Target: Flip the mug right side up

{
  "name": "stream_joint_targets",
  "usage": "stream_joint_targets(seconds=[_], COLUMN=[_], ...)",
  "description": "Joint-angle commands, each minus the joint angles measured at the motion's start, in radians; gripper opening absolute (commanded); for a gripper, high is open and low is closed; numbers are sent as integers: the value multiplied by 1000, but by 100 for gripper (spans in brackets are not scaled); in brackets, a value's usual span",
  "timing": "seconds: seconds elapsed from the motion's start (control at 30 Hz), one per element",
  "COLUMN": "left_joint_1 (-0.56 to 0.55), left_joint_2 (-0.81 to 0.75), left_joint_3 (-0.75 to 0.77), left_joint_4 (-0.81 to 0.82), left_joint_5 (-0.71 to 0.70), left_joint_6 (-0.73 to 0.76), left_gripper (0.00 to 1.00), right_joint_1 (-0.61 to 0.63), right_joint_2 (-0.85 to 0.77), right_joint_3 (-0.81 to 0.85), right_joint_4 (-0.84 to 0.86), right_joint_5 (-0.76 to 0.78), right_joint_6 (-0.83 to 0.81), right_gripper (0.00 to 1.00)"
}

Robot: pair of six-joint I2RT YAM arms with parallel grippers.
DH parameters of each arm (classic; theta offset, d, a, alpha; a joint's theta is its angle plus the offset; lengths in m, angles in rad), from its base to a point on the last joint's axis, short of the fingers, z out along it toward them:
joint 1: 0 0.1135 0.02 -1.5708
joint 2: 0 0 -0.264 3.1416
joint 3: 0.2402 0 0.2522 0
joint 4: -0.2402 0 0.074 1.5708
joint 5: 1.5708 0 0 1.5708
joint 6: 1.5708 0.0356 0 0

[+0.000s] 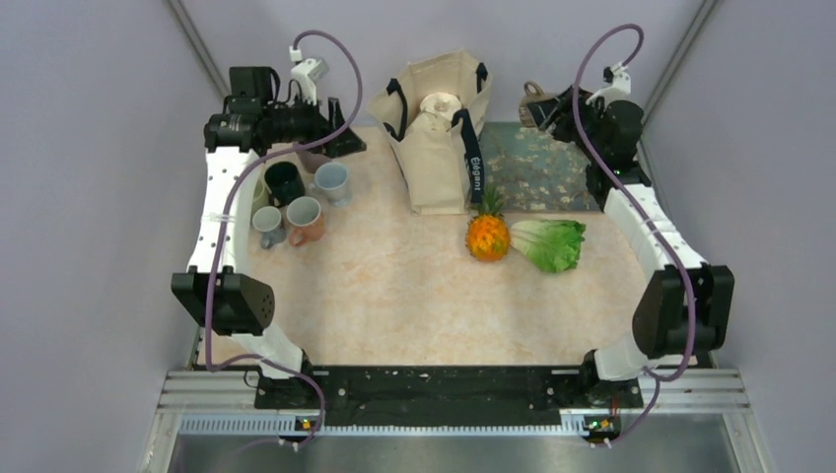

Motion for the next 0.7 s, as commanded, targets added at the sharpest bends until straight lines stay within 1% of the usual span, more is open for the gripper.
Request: stream_joint_targets(seconds=[0.0, 0.1, 0.2, 0.27, 0.37, 0.5, 0.57, 0.67], left_joint_1=[-108, -210, -294, -319, -320, -320, -320, -320], left_joint_2=[-120, -142, -147, -155, -163, -183, -200, -218], left_joint_3=[34, 66, 79, 68, 37, -15, -39, -65], left_joint_4=[141, 142, 174, 222, 325, 446, 482, 500], left_joint_5=[177, 98, 36, 71, 187, 289, 309, 284], left_joint_6=[-133, -50, 17, 35, 10, -89, -120, -128], left_gripper=[83, 83, 78, 74, 71, 71, 72, 73], right_joint_1=[111, 193, 275, 325, 387, 468, 495, 523], right_joint_2=[-158, -204, -222, -223, -214, -197, -194, -187], right_joint_3=[-80, -97, -113, -119, -118, -69, -66, -56], right_joint_4=[350, 410, 475, 514, 564, 523, 536, 554], right_joint_5=[-113, -89, -61, -46, -42, -39, -31, -25], right_joint_6=[286, 378, 479, 532, 596, 572, 573, 585], right_gripper=[0, 0, 0, 0, 0, 0, 0, 0])
